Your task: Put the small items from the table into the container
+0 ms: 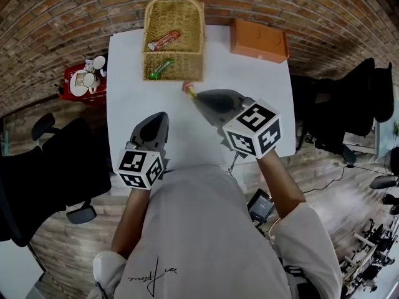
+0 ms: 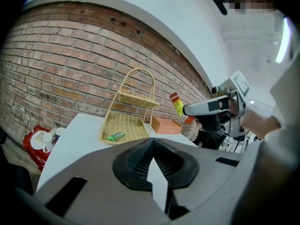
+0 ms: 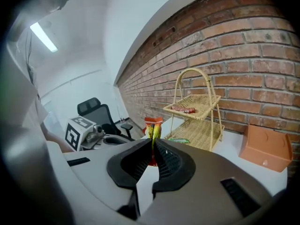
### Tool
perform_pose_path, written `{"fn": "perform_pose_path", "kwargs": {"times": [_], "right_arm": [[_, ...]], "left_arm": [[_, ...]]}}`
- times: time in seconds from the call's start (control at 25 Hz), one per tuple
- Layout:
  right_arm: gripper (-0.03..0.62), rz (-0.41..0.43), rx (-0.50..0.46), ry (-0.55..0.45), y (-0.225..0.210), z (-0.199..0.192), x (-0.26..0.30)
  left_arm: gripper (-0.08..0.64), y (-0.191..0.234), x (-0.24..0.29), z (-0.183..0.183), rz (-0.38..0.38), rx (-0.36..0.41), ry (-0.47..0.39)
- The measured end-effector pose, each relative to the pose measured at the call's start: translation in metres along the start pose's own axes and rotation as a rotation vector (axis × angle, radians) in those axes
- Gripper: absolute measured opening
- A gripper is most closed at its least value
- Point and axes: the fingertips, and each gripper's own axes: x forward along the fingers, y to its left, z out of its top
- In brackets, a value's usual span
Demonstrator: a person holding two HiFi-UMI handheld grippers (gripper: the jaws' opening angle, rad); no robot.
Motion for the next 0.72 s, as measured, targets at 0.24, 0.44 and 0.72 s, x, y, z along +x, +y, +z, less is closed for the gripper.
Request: {"fn": "perform_pose_path", "kwargs": {"times": [0.24,0.44,0.72], "right_arm": [[0.034,-0.001,-0.030,-0.010,-0.012,0.019,0.002],[0.034,-0.008,-0.060,-0.035,-0.020,0.042,0.004],[0.034,-0.019,-0.076,-0.054,-0.033,0.061,0.006]], "left_arm": [[0.009,0.002,0.006,0.004,0.008,-0.011,-0.011],[0.009,0.002,0.012,0.006,0.003,-0.016,-0.011],[0.009,0.000,0.012,0.004,-0.008,-0.032,-0.011]]}}
